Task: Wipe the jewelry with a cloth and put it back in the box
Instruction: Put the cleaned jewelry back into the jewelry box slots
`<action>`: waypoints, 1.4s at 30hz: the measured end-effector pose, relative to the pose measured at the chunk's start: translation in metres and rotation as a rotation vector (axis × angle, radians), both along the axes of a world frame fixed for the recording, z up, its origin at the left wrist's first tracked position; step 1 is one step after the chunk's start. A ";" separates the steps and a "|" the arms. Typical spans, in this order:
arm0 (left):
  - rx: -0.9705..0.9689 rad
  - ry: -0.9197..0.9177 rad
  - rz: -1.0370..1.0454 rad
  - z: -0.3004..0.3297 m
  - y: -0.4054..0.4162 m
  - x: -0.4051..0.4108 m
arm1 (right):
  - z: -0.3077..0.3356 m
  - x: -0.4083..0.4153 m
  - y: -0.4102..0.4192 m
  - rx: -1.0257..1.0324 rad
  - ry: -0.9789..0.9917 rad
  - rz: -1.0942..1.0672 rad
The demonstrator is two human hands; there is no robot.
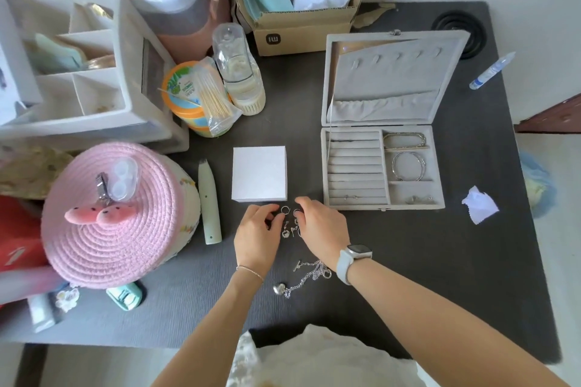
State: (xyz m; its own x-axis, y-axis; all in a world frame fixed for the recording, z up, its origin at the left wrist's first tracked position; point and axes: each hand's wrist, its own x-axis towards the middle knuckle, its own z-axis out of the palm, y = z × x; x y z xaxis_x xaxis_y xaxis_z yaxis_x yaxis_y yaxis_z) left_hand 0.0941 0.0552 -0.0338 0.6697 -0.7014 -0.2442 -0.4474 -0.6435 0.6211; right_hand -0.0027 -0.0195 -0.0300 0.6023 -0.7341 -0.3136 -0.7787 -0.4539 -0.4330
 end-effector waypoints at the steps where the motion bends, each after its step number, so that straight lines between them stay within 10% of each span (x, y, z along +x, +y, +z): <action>1: 0.004 -0.011 0.013 0.000 -0.002 -0.001 | 0.000 0.001 -0.001 -0.005 -0.001 0.007; 18: -0.314 0.063 -0.168 0.026 -0.050 -0.023 | 0.034 -0.038 -0.080 0.007 -0.454 -0.417; 28: -0.331 -0.828 -0.585 0.005 -0.159 -0.010 | 0.018 -0.057 -0.111 0.058 -0.541 -0.633; 42: -0.374 -0.877 -0.547 -0.022 -0.151 -0.017 | -0.001 -0.033 -0.142 -0.051 -0.522 -0.415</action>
State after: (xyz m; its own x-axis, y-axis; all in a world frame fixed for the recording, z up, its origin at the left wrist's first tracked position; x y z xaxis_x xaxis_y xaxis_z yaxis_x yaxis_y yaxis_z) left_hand 0.0772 -0.0956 -0.0560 0.0828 -0.8871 0.4542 -0.9962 -0.0609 0.0626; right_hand -0.0353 -0.1617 -0.0306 0.3302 -0.9438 -0.0165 -0.5868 -0.1916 -0.7867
